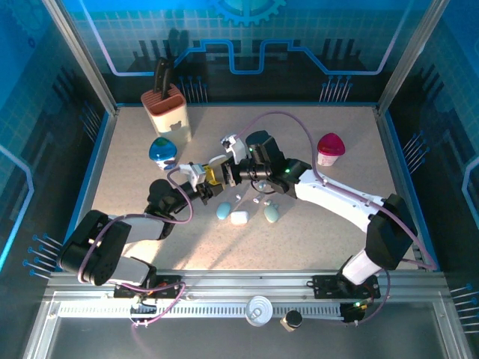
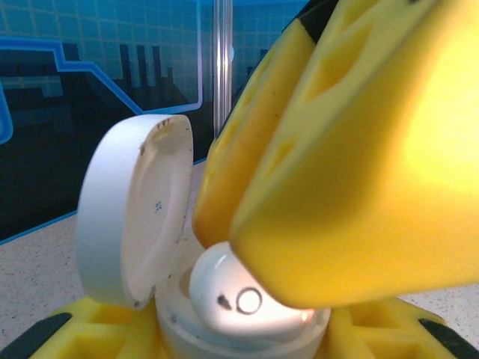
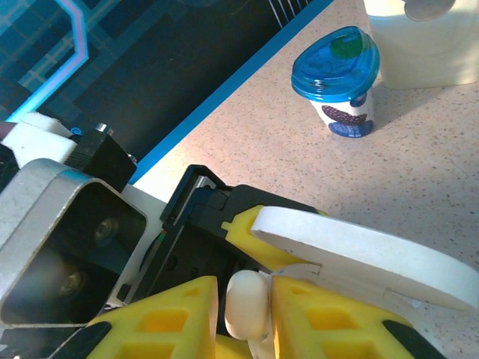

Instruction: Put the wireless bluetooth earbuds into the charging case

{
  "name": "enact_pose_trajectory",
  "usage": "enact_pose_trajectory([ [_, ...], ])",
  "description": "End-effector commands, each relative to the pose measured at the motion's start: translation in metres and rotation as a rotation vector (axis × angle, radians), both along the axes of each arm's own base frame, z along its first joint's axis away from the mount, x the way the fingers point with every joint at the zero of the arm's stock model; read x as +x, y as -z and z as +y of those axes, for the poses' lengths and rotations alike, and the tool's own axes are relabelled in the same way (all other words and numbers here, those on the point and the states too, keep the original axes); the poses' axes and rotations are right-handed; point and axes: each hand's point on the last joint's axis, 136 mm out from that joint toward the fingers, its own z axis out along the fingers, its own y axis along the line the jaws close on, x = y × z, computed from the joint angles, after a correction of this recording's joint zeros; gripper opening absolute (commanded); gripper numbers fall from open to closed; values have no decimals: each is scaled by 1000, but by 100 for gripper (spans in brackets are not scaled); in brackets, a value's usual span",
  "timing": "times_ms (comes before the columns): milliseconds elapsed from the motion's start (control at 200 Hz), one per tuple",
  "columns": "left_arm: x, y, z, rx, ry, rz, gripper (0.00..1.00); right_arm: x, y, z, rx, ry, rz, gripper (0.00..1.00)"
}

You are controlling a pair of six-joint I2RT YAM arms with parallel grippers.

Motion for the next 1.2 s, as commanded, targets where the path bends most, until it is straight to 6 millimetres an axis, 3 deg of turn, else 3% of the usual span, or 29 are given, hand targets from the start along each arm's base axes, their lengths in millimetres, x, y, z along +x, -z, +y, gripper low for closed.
enact_pose_trajectory([
  [0, -8, -39, -6, -46, 43, -147, 37, 15, 24, -20, -127, 101, -13, 26],
  [195, -6, -38, -7, -45, 48, -142, 37, 10, 12, -18, -105, 77, -36, 29],
  [490, -3, -28, -8, -14, 37, -147, 38, -12, -37, -13, 22, -9, -183, 49],
  [720, -3, -18, -7, 28, 27, -169, 38, -5, -67, -13, 45, 36, -243, 48],
  [970, -7, -13, -6, 54, 23, -187, 38, 26, -40, -13, -121, 122, -145, 40],
  [1191, -9, -16, -4, 35, 17, -176, 38, 30, -14, -13, -258, 95, -56, 38],
])
